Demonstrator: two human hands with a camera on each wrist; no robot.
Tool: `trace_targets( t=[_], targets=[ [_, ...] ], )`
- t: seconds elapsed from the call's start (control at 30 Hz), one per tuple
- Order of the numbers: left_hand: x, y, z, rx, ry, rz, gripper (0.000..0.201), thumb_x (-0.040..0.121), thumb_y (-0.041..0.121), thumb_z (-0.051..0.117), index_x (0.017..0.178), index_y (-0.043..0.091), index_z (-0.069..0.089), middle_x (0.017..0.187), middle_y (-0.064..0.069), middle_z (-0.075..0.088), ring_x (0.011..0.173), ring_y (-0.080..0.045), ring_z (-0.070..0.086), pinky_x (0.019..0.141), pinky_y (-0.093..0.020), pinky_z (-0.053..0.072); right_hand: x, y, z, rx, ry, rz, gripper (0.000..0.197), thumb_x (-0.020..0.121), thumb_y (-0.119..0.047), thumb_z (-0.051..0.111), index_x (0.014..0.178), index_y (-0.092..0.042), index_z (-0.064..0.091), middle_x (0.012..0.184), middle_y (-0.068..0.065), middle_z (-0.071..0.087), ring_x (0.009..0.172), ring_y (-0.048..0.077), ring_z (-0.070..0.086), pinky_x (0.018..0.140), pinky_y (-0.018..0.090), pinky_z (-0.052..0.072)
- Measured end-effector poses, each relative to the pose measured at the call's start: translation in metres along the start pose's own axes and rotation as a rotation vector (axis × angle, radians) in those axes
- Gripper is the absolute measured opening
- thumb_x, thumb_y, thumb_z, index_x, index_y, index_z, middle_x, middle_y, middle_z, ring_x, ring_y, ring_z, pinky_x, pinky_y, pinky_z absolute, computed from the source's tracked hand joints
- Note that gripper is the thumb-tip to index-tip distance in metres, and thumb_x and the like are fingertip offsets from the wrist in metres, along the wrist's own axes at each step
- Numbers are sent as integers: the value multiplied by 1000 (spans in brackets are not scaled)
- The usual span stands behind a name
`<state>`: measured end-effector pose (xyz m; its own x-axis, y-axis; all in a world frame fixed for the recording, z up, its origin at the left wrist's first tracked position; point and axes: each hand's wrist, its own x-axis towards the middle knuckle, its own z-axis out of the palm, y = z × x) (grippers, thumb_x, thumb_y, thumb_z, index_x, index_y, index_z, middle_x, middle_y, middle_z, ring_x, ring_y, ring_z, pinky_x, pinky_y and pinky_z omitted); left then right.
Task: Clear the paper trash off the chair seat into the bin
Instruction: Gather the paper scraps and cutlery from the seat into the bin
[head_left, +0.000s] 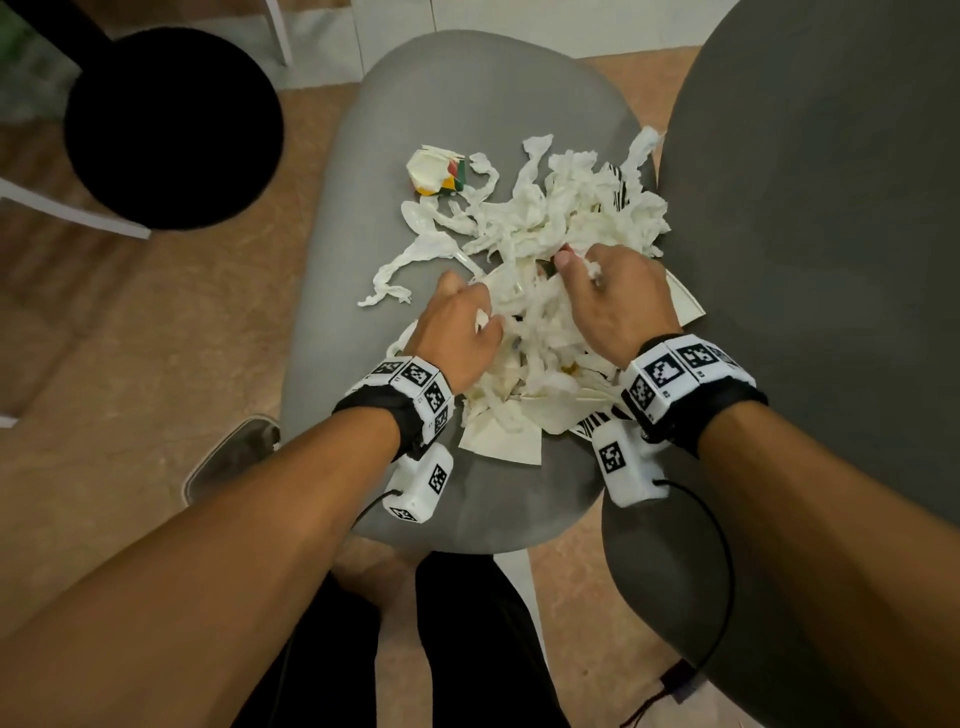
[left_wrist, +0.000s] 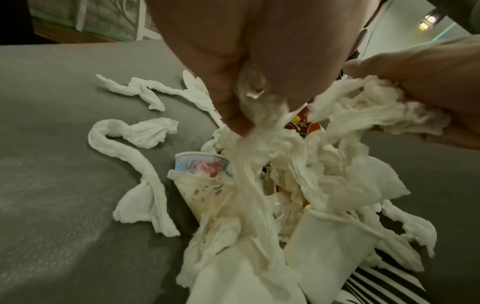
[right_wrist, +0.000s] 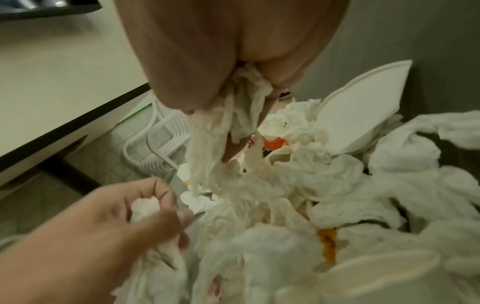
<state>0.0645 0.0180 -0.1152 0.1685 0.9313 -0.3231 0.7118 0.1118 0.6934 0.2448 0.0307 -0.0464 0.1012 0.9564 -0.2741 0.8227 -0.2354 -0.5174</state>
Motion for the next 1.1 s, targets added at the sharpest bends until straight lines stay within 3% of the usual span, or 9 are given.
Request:
trace_targets(
  t=[0.13,0.3,0.47,0.6,0.7,0.8,0.9,0.97,1.1],
  targets=[
    [0,-9,3,35,-110,-19,68,89,-6,46,149,22,30,137,-10,42,115,-28,54,92,-31,45,6,8,0,83,-7,110,27,102,-38,41,122,-21,52,92,11,64,83,26,57,76,34,49],
    [-3,-3,17,71,-167,-35,59,100,26,45,155,23,23,144,-13,42,126,-32,49,104,-37,42,7,6,-6,37,-22,101,34,98,-40,42,100,-14,65,94,7,69,93,29,61,81,37,50],
    [1,-2,32,195,-173,30,23,96,18,47,110,10,65,113,-15,55,102,-36,59,79,-35,46,-1,10,-2,-27,-249,74,48,82,-45,73,120,-25,53,123,0,55,112,19,52,85,28,38],
    [-1,1,21,32,7,-40,34,92,28,41,61,14,44,89,-7,47,75,-27,52,69,-36,46,-3,14,1,-34,-289,13,26,92,-19,56,117,-23,59,111,5,66,93,19,64,69,22,41],
    [-8,-11,0,-7,96,-49,34,89,32,49,68,7,58,81,-4,51,73,-25,53,67,-35,47,-9,3,8,153,-233,72,21,90,-19,50,98,-27,68,92,6,72,64,17,67,53,24,48],
    [-17,-34,-26,-80,162,-88,13,94,21,50,99,10,54,89,-8,61,72,-27,58,62,-34,46,-15,-22,24,175,-194,59,19,88,-24,50,85,-22,69,75,10,68,61,24,58,58,29,45],
    [-22,-42,-40,-216,156,-169,32,96,10,43,122,28,45,90,3,63,64,-21,60,54,-28,50,-15,-34,33,173,-138,56,36,91,-42,54,67,-16,60,61,3,57,62,21,55,61,30,41],
    [-31,-59,-56,-201,207,-171,18,91,19,42,98,19,59,76,-4,61,67,-31,58,59,-35,50,-18,-55,51,147,-127,7,55,95,-52,50,54,-17,47,54,1,53,56,19,51,55,30,35],
    [-62,-100,-85,-246,317,-306,36,78,35,39,54,9,35,52,-8,37,53,-26,34,50,-39,33,-29,-102,94,117,-196,-40,64,103,-47,38,55,-4,40,53,10,43,54,26,40,56,33,30]
  ],
)
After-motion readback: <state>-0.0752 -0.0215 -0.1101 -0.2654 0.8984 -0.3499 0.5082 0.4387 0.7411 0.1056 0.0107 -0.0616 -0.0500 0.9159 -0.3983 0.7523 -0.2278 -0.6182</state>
